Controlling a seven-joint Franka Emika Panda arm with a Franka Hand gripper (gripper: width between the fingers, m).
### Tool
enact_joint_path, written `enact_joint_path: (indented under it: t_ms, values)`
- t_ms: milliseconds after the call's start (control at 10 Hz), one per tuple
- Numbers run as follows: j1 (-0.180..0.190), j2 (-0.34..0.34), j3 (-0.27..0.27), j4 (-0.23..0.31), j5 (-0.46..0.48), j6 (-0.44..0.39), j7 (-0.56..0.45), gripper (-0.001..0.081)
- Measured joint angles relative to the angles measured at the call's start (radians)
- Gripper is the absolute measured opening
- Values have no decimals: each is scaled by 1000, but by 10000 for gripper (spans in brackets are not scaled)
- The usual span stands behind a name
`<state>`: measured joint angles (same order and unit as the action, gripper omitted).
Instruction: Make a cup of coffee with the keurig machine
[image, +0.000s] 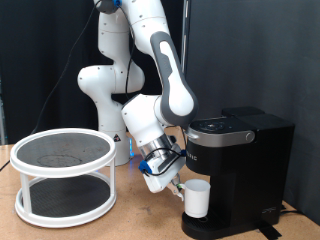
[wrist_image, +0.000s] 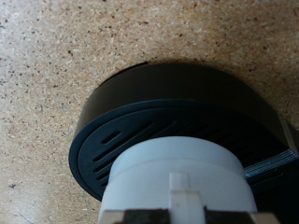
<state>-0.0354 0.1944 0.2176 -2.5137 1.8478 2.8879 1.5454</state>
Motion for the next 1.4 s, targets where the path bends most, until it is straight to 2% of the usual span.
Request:
enact_joint_path:
  t_ms: [200, 300, 500, 600, 700, 800, 900, 1000, 1200, 1400]
  values:
    - [1, 8, 2, 12, 34, 15, -30, 4]
    - [0, 10, 2, 15, 35, 21, -31, 90]
    - [0, 10, 2, 15, 31, 28, -28, 417]
    - [-3, 9, 1, 11, 12, 28, -20, 417]
    - [-10, 5, 0, 4, -36, 20, 7, 600]
    - [-21, -3, -2, -12, -113, -3, 55, 600]
    - [-32, -8, -5, -43, -189, -36, 95, 695]
    - [-40, -11, -8, -75, -241, -66, 111, 727]
    - [-48, -18, -8, -120, -248, -93, 91, 727]
    - [-48, -19, -8, -145, -182, -106, 13, 734]
